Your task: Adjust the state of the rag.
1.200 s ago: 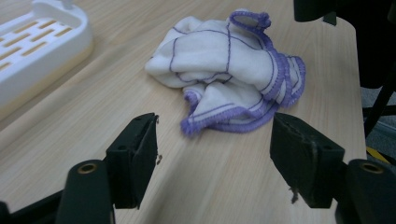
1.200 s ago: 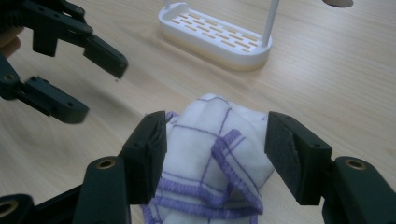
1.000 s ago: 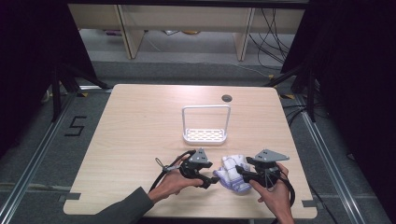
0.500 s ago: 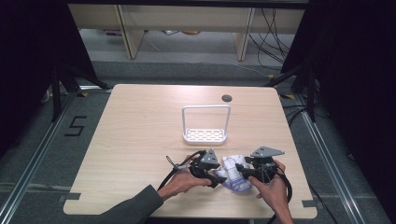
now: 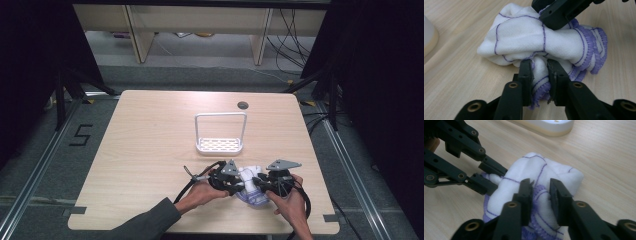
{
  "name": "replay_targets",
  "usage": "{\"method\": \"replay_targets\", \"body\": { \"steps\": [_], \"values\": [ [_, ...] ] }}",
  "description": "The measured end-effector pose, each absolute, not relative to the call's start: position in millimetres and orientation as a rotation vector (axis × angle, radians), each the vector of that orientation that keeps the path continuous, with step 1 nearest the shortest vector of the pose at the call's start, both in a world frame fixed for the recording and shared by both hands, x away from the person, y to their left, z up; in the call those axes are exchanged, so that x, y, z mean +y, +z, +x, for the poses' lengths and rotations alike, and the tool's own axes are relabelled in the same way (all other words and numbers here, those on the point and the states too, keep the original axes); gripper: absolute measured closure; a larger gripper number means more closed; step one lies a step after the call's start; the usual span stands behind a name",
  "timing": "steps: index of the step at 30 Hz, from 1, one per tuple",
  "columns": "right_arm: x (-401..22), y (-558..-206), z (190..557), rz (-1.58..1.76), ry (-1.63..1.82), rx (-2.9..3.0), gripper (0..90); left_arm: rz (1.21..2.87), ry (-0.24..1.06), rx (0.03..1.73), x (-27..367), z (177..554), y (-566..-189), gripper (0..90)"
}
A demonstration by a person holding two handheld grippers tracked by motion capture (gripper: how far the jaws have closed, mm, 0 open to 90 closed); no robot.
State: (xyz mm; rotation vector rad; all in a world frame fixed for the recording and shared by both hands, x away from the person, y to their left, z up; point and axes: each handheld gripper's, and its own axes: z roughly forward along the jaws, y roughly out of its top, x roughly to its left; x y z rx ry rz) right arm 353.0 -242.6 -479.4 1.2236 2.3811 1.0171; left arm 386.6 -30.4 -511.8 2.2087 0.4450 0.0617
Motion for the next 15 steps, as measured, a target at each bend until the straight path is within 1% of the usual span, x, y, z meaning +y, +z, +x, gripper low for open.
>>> {"method": "replay_targets", "body": {
  "steps": [2, 5, 9, 13, 15],
  "values": [
    [-241.5, -477.8, 350.7, 1.223, 1.018, 2.374, 79.7, 2.204, 0.074, 0.431, -28.8, 386.6, -511.1, 77.6],
    [-242.3, -476.3, 350.0, 1.197, 1.025, 2.374, 83.3, 2.187, 0.086, 0.415, -24.6, 385.9, -507.2, 79.4],
    [-242.5, -472.4, 348.3, 1.202, 1.055, 2.364, 84.7, 2.174, 0.091, 0.390, -15.7, 385.3, -498.2, 80.1],
    [-241.0, -462.8, 344.2, 1.184, 1.099, 2.348, 85.2, 2.150, 0.090, 0.392, 0.8, 382.9, -486.6, 80.3],
    [-238.5, -457.8, 342.9, 1.170, 1.126, 2.343, 85.4, 2.146, 0.111, 0.378, 10.7, 381.7, -480.3, 80.3]
  ]
}}
